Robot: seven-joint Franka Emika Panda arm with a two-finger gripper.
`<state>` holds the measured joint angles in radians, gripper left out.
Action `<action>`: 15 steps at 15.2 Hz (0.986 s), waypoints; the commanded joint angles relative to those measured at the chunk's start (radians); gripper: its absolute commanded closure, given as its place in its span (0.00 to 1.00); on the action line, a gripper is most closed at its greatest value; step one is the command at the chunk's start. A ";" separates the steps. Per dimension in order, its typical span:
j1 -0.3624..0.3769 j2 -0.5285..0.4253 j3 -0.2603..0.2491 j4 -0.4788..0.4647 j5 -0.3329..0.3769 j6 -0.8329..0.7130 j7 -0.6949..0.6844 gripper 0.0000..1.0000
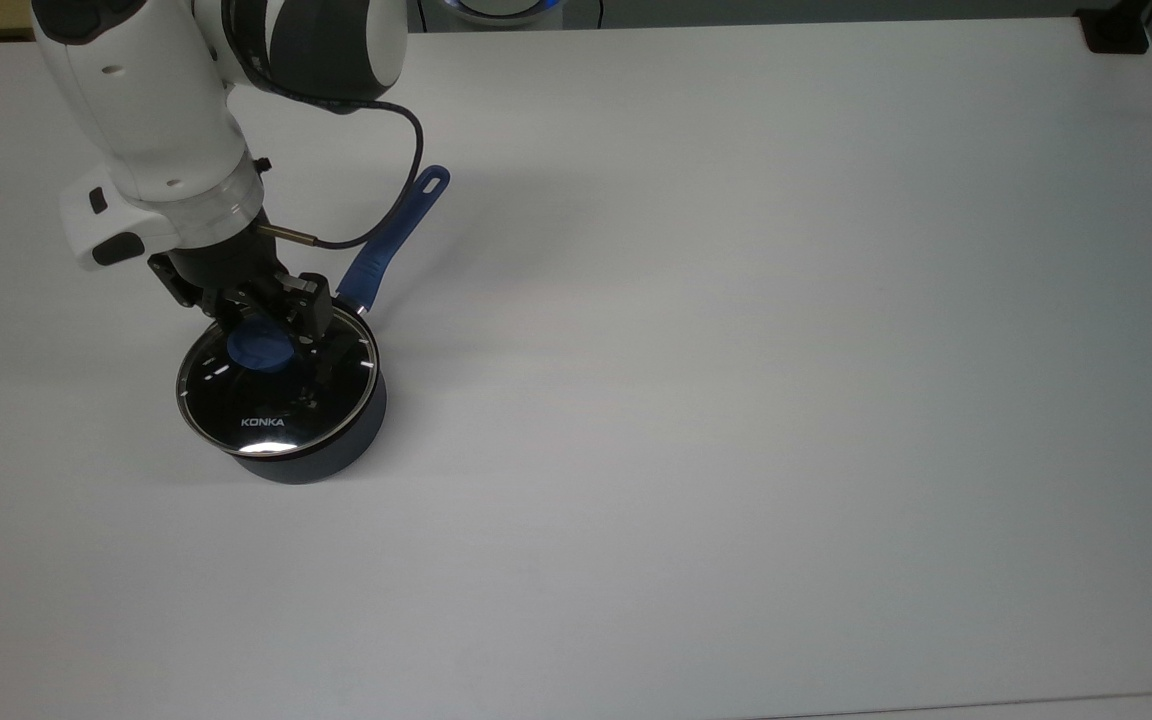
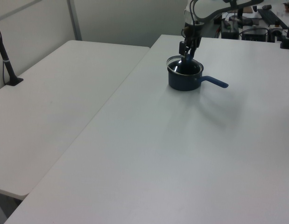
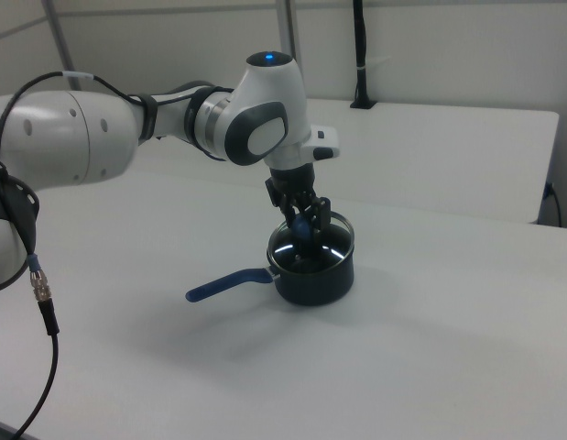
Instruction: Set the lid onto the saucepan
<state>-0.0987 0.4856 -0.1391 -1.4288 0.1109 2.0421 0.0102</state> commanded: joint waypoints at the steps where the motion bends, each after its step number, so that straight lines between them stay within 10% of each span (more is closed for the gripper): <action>1: 0.017 -0.042 -0.024 -0.018 0.021 -0.060 0.008 0.41; 15: 0.020 -0.038 -0.025 -0.030 0.001 -0.053 -0.016 0.41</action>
<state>-0.0987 0.4709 -0.1429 -1.4296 0.1108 2.0008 0.0089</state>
